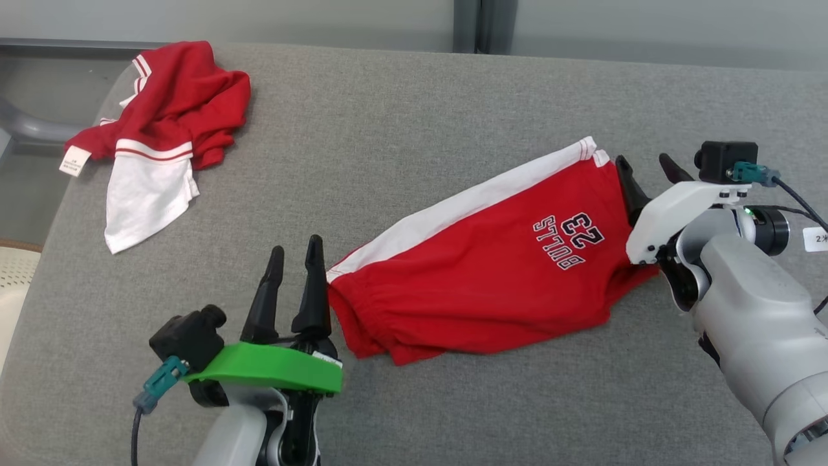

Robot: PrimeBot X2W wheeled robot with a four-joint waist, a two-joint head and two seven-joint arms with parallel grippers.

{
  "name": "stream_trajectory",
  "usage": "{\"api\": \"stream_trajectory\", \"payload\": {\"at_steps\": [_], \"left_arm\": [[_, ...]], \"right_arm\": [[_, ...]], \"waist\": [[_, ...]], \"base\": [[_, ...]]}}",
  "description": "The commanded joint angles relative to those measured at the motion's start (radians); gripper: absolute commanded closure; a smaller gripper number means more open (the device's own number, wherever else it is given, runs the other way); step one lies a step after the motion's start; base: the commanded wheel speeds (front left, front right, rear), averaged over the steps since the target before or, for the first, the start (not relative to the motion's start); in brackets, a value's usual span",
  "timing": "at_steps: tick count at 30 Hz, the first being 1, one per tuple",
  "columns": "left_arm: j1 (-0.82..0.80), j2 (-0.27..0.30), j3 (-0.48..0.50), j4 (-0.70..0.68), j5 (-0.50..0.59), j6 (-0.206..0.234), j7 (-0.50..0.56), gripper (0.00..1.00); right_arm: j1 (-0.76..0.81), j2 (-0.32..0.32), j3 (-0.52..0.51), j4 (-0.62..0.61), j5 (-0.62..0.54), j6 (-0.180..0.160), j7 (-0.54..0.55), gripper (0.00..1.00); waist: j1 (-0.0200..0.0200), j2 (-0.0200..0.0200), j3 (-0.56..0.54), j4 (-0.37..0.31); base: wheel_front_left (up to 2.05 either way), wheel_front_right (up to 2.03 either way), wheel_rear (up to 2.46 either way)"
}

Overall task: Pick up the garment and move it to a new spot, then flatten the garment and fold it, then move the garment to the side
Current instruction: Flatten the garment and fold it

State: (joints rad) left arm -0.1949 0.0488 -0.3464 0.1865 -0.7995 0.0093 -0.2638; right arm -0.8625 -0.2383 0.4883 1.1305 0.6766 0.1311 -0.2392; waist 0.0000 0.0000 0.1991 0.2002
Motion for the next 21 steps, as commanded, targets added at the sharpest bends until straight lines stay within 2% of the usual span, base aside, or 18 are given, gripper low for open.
{"api": "stream_trajectory", "payload": {"at_steps": [1,6,12,21], "left_arm": [[0.021,0.003,0.015,-0.019,0.026,-0.002,-0.001,0.00],[0.073,0.003,0.059,-0.082,0.098,0.002,-0.001,0.00],[0.129,0.003,0.104,-0.129,0.132,0.008,-0.001,0.00],[0.168,0.003,0.144,-0.178,0.191,-0.001,-0.001,0.00]], "right_arm": [[0.021,-0.013,0.016,-0.008,0.013,-0.001,0.008,0.00],[0.058,-0.041,0.077,-0.023,0.041,-0.001,0.072,0.00],[0.081,-0.058,0.118,-0.019,0.085,-0.001,0.131,0.00],[0.063,-0.070,0.134,0.081,0.106,-0.001,0.185,0.00]], "waist": [[0.0000,0.0000,-0.020,-0.011],[0.0000,0.0000,-0.053,-0.013],[0.0000,0.0000,-0.071,0.012],[0.0000,0.0000,-0.063,0.085]], "base": [[0.00,0.00,0.00],[0.00,0.00,0.00],[0.00,0.00,0.00],[0.00,0.00,0.00]]}}
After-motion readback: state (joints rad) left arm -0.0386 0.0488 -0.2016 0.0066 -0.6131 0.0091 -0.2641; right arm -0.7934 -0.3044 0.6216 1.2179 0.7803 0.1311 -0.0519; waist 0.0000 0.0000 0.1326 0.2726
